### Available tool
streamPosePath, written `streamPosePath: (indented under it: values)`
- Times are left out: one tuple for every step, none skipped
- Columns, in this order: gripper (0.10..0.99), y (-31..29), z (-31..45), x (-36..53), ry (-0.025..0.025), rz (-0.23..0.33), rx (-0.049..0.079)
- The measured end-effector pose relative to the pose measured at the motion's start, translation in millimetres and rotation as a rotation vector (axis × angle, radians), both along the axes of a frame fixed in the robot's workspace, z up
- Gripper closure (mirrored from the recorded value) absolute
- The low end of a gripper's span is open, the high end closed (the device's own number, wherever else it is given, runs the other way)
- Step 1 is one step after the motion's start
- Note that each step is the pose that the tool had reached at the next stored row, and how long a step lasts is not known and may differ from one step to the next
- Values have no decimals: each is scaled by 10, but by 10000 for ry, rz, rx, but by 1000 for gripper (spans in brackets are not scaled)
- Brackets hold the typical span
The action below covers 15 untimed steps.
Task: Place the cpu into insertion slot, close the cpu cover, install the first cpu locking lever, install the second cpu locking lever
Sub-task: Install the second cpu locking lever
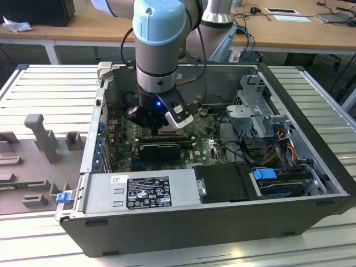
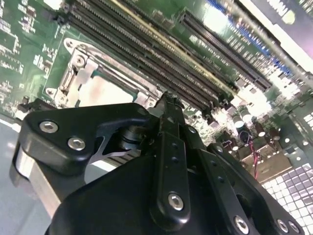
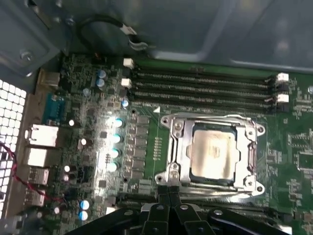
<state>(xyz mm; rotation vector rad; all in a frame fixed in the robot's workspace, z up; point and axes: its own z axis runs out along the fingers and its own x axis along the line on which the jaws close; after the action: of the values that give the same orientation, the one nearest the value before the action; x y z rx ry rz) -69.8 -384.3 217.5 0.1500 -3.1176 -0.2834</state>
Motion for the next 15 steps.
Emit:
streamPosePath:
  values:
    - [980,-1,-7,-1,0,-1,59]
    - [980,-1,-21,-4,-1,-3,108]
    - [980,-1,-30,-6,-2,-2,121]
    - [980,-2,-38,-11,-1,-3,130]
    - [980,-2,-43,-17,0,-2,141]
    - [980,-2,-44,-22,0,-2,147]
    - [980,-6,-44,-24,1,-2,169]
    - [980,-11,-45,-24,-1,-13,199]
    - [980,-14,-45,-24,-1,-31,227]
    - [980,-19,-45,-24,-1,-53,263]
    - [980,-26,-45,-24,-1,-71,294]
    - [980,-42,-45,-24,-2,-87,318]
    - [980,-57,-46,-24,-1,-93,324]
    - [980,-81,-47,-24,-1,-96,349]
    - [980,-89,-49,-25,-1,-96,396]
